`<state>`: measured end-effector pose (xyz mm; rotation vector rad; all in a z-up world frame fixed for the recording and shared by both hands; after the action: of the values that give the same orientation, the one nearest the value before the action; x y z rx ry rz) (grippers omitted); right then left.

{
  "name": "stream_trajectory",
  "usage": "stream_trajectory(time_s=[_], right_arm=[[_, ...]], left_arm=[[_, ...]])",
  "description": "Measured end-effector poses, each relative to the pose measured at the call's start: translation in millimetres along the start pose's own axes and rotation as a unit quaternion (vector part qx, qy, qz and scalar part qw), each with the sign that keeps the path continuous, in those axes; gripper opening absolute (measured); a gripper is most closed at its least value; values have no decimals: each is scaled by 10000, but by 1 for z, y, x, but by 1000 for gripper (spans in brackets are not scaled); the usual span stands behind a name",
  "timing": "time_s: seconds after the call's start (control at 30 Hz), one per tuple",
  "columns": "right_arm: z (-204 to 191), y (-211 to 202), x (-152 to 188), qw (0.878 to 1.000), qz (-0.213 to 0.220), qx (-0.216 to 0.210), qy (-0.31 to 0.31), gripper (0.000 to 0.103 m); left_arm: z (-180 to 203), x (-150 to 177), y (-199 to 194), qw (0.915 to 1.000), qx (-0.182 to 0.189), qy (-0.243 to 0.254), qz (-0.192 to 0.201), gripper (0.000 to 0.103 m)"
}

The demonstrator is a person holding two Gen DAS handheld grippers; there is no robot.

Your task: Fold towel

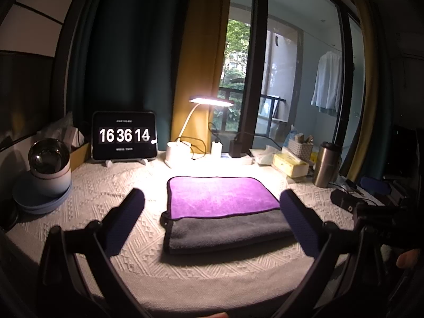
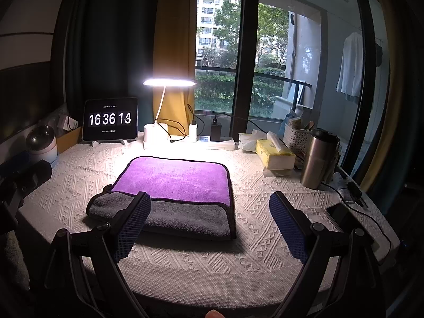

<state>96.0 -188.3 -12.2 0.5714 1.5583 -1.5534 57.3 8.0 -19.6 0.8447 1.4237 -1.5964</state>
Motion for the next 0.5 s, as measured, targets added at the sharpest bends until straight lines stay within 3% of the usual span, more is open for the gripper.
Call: stream_trajectory(time_s=[0.5], right_arm=[[-3, 3, 0, 10000, -26, -15, -15, 93]], left_arm=[[-2, 1, 0, 10000, -6, -32, -2, 102]])
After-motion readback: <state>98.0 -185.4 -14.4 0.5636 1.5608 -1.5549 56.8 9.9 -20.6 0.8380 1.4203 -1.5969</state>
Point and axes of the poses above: each gripper's, at about its wrist camera, not at the fingertips, and y roughly the way its jaws point, z to its right, x to its underside, the point moved 6 cm from there along y, roughly the way its jaws point, and after that the axes turned 10 degrees about -z, right-handed, at the moved point
